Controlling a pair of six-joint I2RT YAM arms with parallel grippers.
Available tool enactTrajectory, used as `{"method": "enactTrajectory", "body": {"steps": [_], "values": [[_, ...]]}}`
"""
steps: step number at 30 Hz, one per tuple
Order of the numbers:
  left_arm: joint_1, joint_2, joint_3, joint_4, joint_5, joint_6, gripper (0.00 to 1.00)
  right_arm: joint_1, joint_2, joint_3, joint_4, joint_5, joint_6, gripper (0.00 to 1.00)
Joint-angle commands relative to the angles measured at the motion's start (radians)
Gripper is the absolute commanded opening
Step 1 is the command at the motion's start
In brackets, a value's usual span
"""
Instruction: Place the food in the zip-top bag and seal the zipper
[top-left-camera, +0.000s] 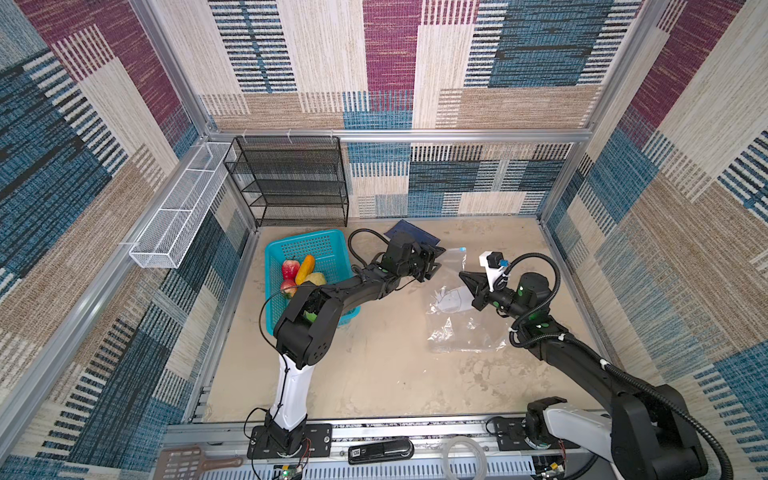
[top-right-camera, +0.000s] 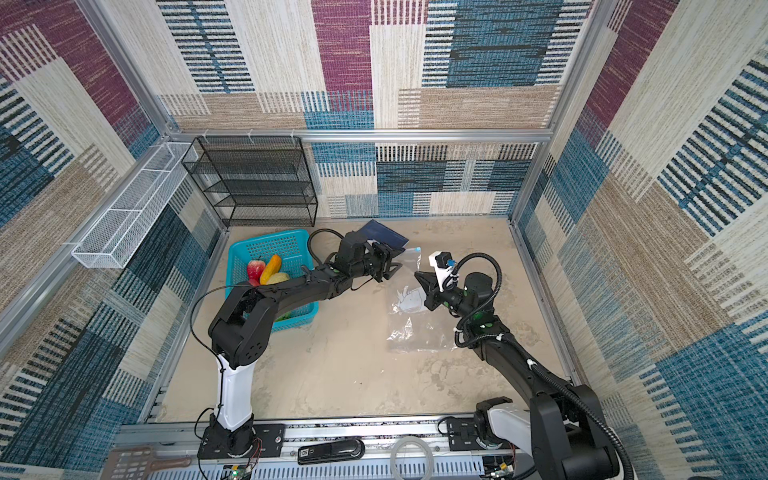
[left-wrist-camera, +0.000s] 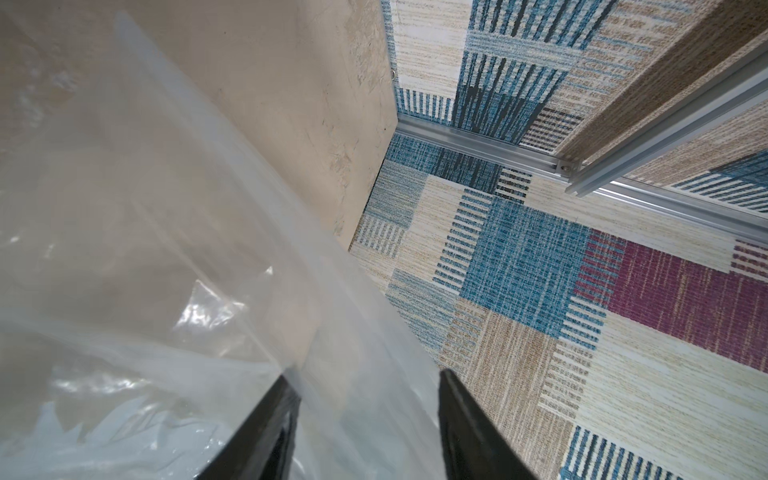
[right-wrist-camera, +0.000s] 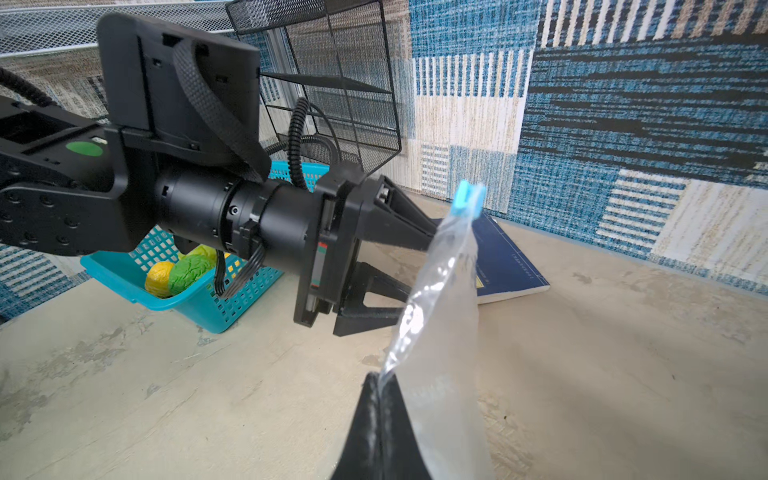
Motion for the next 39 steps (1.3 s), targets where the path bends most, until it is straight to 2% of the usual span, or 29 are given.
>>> {"method": "enactTrajectory", "body": {"steps": [1, 4, 9, 14, 15, 17, 18, 20, 24, 28, 32, 34, 37, 39], "values": [[0.0, 0.007, -0.005, 0.081, 0.016, -0.028, 0.31, 0.005, 0.001, -0.003, 0.029, 0.015, -0.022, 0.0], [0.003, 0.015, -0.014, 0.12, 0.025, -0.047, 0.0, 0.005, 0.0, -0.004, 0.024, 0.021, -0.024, 0.0], [0.009, 0.009, -0.019, 0.124, 0.027, -0.04, 0.0, 0.005, 0.001, -0.002, 0.016, 0.023, -0.023, 0.0], [0.024, -0.031, -0.017, 0.075, 0.017, 0.055, 0.0, 0.005, 0.001, 0.008, -0.004, 0.026, -0.006, 0.0], [0.028, -0.044, -0.01, 0.045, 0.012, 0.091, 0.0, 0.005, 0.001, 0.015, -0.013, 0.02, -0.001, 0.07], [0.038, -0.073, 0.007, -0.021, -0.008, 0.171, 0.0, 0.005, -0.001, 0.033, -0.038, 0.021, 0.023, 0.49], [0.043, -0.087, 0.019, -0.051, -0.019, 0.23, 0.0, 0.005, -0.003, 0.044, -0.054, 0.022, 0.035, 0.66], [0.056, -0.104, 0.057, -0.129, -0.03, 0.323, 0.0, 0.005, -0.016, 0.064, -0.077, 0.035, 0.06, 0.81], [0.072, -0.124, 0.186, -0.302, -0.047, 0.552, 0.0, 0.005, -0.067, 0.087, -0.096, 0.087, 0.104, 0.87], [0.069, -0.151, 0.308, -0.452, -0.077, 0.82, 0.0, 0.005, -0.12, 0.128, -0.142, 0.095, 0.132, 0.88], [0.051, -0.191, 0.344, -0.563, -0.129, 1.037, 0.0, 0.005, -0.147, 0.179, -0.197, 0.095, 0.172, 0.89], [0.035, -0.212, 0.325, -0.592, -0.137, 1.111, 0.0, 0.004, -0.137, 0.223, -0.249, 0.115, 0.209, 0.89], [0.01, -0.237, 0.263, -0.594, -0.124, 1.144, 0.0, 0.005, -0.097, 0.294, -0.337, 0.133, 0.281, 0.86], [-0.013, -0.251, 0.213, -0.595, -0.131, 1.155, 0.0, 0.005, -0.063, 0.341, -0.38, 0.106, 0.332, 0.84]]}}
